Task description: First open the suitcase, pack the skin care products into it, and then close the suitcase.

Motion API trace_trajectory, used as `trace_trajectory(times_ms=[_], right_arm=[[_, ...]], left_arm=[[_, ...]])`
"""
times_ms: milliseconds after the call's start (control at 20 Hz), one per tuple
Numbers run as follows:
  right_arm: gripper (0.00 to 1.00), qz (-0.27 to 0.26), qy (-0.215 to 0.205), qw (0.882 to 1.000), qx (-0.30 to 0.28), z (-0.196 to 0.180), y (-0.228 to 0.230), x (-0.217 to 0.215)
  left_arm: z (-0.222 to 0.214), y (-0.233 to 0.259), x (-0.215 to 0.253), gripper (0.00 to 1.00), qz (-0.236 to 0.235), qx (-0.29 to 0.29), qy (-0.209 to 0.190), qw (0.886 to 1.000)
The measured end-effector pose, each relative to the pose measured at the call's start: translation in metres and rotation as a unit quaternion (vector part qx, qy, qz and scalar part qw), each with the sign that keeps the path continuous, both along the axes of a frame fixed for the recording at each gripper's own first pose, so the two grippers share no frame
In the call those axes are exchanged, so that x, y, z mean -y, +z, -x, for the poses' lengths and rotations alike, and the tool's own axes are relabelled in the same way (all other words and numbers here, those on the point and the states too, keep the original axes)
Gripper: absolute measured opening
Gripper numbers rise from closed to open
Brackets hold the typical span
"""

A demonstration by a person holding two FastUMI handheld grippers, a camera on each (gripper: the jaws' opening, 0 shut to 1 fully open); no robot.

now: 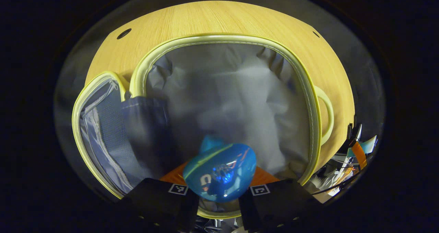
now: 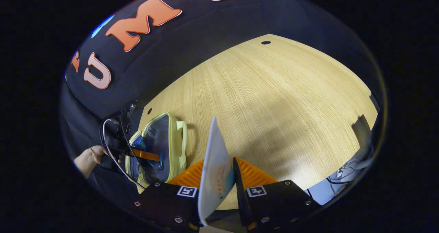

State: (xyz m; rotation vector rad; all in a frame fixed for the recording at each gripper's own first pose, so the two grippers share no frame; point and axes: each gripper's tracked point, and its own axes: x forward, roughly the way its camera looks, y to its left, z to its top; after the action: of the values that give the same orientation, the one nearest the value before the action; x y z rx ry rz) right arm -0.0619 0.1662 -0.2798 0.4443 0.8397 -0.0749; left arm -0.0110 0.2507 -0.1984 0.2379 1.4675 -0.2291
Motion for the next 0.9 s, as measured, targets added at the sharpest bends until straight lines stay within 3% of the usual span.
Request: trace_trajectory(times_ms=[200,300,350,500,650,900], right_arm=[[0.39,0.003,0.017,1.0,0.001,-0.006,0.003,-0.007],[0.39,0.006,0.025,1.0,0.003,-0.01,0.006,-0.008],[0.39,0.007,0.028,1.0,0.003,-0.014,0.008,-0.009],[0.39,0.01,0.046,0.999,0.016,-0.025,0.024,-0.014],[0.39,0.02,0.08,0.996,0.036,-0.043,0.055,-0.022],[0.38,0.037,0.169,0.983,0.059,-0.081,0.111,-0.069]], left_arm=[[-0.005,-0.003,0.002,0.51,-0.006,0.006,0.007,1.0],[-0.002,0.0,0.009,0.57,0.007,0.011,0.001,1.0],[-0.001,0.007,0.013,0.72,0.011,0.019,-0.004,1.0],[0.007,0.034,0.025,1.0,0.024,0.057,-0.026,0.998],[0.026,0.079,0.035,0.98,0.068,0.112,-0.037,0.991],[0.073,0.15,0.014,0.98,0.165,0.18,0.043,0.969]])
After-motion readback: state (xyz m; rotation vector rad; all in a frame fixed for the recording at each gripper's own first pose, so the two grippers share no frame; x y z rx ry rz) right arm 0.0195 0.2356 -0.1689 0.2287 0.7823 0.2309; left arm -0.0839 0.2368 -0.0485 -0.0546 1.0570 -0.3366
